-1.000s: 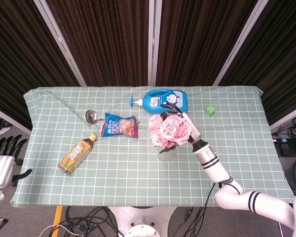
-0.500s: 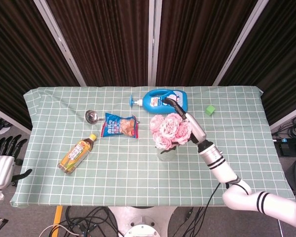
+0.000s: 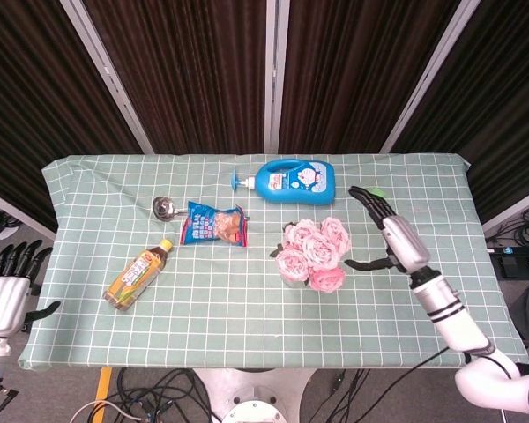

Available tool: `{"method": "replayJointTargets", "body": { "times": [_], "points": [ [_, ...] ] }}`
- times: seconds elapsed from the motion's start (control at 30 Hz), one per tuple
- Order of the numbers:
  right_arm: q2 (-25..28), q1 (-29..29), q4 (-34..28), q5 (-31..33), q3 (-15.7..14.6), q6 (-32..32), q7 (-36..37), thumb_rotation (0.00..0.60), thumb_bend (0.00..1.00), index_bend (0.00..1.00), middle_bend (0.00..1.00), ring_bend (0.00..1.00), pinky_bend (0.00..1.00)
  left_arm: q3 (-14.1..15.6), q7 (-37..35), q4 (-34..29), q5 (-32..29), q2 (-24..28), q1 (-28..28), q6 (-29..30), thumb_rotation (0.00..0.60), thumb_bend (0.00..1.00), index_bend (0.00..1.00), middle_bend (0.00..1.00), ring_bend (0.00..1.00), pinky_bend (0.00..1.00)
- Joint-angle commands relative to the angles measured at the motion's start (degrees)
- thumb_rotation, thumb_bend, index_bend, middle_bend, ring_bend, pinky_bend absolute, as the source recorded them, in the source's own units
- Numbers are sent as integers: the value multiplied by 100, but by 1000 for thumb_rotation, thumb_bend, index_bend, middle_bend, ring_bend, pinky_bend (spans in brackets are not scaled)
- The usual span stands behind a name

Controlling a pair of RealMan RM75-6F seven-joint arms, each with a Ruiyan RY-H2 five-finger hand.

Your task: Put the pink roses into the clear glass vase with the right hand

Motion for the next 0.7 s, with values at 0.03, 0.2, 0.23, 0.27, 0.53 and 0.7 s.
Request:
{"method": "replayJointTargets", "body": {
  "times": [0.03, 0.2, 0.23, 0.27, 0.53, 0.7],
  "points": [
    [344, -432, -226, 172, -285, 239, -622, 600, 0, 0, 0, 0, 0, -2, 20, -17, 1, 3, -8, -6, 600, 26, 131, 50, 19, 48],
    [500, -954, -226, 481, -512, 721, -2016, 600, 10, 0, 0, 0, 0, 6, 78, -66, -8, 0, -8, -19, 600, 25, 131, 49, 19, 48],
    [499, -1048, -222, 526, -553, 847, -2390, 600, 18, 0, 0, 0, 0, 7, 89, -76, -9, -3, -5, -14, 600, 26, 131, 49, 19, 47],
    [482, -1175, -211, 555, -612, 1030, -2862, 600, 34, 0, 0, 0, 0, 7, 104, -88, -11, -7, -4, -13, 600, 26, 131, 49, 19, 47],
    [-109, -2000, 507, 732, -855, 2231, -5396, 600, 53, 0, 0, 0, 0, 14, 147, -188, -2, 12, -28, -53, 600, 26, 131, 49, 19, 48],
    [-327, -2313, 806, 879, -956, 2147, -4982, 600, 42, 0, 0, 0, 0, 52, 178, -287, 66, 35, 1, 8, 600, 26, 131, 49, 19, 48]
  ]
}}
